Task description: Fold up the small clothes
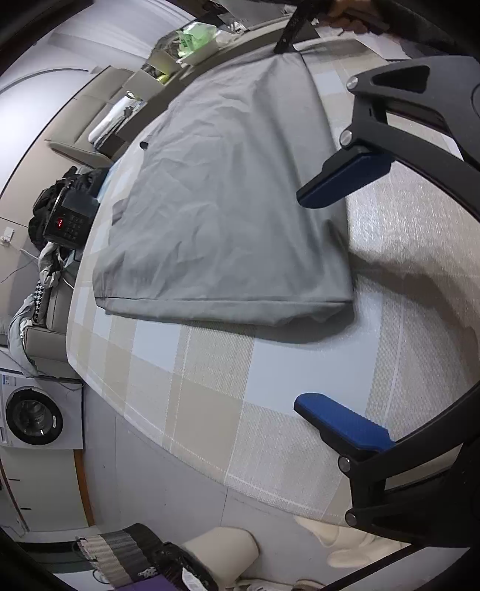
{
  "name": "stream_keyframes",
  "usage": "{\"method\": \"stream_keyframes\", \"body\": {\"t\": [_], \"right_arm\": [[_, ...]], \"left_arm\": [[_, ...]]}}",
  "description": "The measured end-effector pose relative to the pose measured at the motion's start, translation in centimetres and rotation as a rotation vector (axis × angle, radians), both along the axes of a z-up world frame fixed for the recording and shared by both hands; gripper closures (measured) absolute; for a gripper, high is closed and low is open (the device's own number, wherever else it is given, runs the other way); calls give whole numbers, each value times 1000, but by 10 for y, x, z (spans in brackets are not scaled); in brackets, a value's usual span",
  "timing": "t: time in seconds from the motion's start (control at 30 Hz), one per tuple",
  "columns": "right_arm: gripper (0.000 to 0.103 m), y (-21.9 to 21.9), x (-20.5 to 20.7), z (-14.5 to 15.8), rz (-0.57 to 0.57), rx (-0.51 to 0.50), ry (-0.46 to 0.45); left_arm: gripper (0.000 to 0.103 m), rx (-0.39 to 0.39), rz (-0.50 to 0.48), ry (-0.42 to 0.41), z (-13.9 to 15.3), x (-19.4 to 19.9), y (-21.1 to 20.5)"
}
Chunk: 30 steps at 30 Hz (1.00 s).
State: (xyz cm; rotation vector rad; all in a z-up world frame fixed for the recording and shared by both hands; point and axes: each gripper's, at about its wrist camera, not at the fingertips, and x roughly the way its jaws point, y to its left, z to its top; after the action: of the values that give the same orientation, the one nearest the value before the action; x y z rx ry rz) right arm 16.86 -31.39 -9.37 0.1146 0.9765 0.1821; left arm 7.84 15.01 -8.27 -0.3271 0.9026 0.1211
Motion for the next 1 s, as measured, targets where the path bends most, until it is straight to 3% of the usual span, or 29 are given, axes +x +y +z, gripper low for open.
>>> {"method": "stream_keyframes", "body": {"t": [0.1, 0.2, 0.3, 0.4, 0.53, 0.77, 0.87, 0.93, 1.0], "right_arm": [[94, -11, -19, 4, 23, 41, 25], [93, -16, -33, -2, 20, -19, 45], [88, -20, -35, 0, 5, -7, 49], [81, -25, -35, 2, -22, 26, 46], [69, -23, -46, 13, -67, -48, -10], [49, 11, -73, 33, 25, -36, -116], [45, 27, -77, 33, 67, -26, -137], [45, 38, -77, 29, 105, -38, -127], [45, 45, -79, 27, 110, -52, -122]], "left_arm": [[4, 8, 11, 4, -3, 1, 4], [4, 20, 7, 4, -4, 1, 5], [4, 41, 3, 15, -6, 6, 4], [4, 3, 3, 14, -3, 6, 6], [4, -43, 0, 5, 3, 3, 9], [13, -134, -12, 10, 22, -16, 12], [22, -187, -23, -7, 22, -27, 16], [32, -168, -11, 8, 17, -27, 16], [55, -167, 1, 33, 7, -23, 16]]}}
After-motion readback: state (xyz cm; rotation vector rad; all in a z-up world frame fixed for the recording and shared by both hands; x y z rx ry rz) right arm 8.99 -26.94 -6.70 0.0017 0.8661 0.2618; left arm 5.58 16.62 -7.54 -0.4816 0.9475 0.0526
